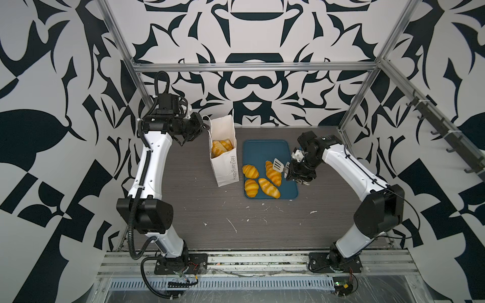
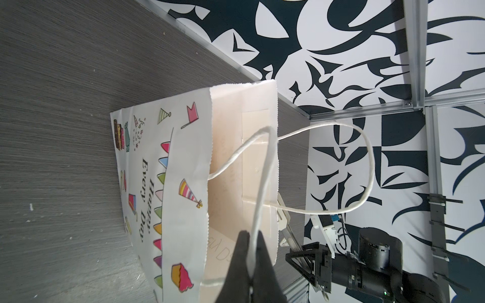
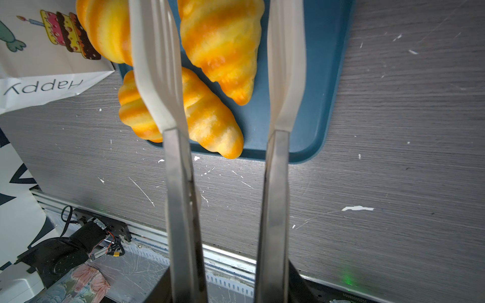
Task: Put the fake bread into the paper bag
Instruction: 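Lower the tongs around the large croissant and close the right gripper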
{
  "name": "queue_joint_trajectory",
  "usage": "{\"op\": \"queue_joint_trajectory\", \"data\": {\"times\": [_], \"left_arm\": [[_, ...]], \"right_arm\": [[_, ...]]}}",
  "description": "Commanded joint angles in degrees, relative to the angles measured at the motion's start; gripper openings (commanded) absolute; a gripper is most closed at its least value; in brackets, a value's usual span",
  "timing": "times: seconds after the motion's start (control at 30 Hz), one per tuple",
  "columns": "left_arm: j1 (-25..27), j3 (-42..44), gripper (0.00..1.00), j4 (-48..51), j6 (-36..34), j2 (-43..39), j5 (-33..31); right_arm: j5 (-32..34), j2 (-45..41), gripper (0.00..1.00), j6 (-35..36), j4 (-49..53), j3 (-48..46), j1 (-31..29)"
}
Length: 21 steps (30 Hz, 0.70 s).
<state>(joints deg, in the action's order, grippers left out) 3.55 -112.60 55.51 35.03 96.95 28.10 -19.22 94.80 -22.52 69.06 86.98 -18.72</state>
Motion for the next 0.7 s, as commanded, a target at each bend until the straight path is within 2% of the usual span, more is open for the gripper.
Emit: {"op": "queue_joint_trajectory", "data": {"times": [0.0, 0.67], "left_arm": [[0.1, 0.5, 0.0, 0.1, 0.1, -0.7, -0.2], [0.1, -1.7, 0.0, 2.0, -0.8, -0.4, -0.5]], "right_arm": [[-1.2, -0.8, 0.48, -0.3, -0.7, 0.2, 0.2], [-2.5, 4.4, 0.48, -0.4, -2.2, 1.7, 0.2]]}}
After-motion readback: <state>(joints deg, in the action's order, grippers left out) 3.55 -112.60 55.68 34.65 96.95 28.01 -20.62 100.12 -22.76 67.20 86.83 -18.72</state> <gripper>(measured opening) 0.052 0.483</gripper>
